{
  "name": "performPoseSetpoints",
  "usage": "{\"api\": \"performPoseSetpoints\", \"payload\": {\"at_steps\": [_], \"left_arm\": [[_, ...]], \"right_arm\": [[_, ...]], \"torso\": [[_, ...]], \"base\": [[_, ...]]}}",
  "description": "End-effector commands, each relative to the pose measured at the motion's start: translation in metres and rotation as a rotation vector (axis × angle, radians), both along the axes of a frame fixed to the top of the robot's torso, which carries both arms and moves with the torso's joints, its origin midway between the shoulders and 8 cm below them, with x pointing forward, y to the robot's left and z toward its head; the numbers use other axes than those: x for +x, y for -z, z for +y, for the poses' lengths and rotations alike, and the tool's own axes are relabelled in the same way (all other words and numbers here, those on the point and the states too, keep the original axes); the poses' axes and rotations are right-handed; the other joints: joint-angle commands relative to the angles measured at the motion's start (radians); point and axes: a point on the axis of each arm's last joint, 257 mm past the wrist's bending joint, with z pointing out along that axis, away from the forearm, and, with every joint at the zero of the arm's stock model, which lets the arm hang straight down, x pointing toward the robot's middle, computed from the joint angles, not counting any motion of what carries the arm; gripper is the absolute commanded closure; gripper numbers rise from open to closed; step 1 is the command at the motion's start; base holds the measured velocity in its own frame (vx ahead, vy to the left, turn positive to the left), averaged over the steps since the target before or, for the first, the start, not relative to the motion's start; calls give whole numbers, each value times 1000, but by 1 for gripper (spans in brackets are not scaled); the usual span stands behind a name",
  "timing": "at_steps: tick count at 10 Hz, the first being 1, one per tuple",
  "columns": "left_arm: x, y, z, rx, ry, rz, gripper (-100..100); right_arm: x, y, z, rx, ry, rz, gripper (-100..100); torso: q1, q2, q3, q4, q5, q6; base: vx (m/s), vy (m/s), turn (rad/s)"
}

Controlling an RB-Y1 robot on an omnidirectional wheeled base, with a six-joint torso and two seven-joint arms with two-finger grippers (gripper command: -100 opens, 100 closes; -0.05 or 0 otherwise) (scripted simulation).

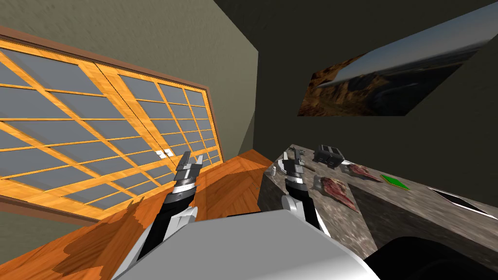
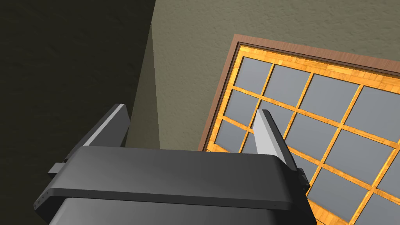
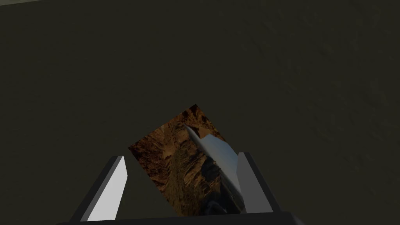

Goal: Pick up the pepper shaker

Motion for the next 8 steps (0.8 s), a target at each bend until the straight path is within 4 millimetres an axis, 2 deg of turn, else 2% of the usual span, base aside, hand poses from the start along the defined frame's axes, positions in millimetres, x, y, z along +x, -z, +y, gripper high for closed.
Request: {"api": "performPoseSetpoints", "payload": {"at_steps": [1,7,8], "left_arm": [[0,0,0,0,0,0,0],[0,0,0,0,0,0,0],[0,0,0,0,0,0,0]], "right_arm": [[5,5,2,-76,12,30,-100],[25,38,-10,-381,144,164,-100],[25,38,-10,-388,150,165,-100]], "torso": [[0,0,0,0,0,0],[3,2,1,0,1,0],[3,2,1,1,1,0]], "base": [[-10,17,-38],[-31,44,-52],[-22,39,-17]]}}
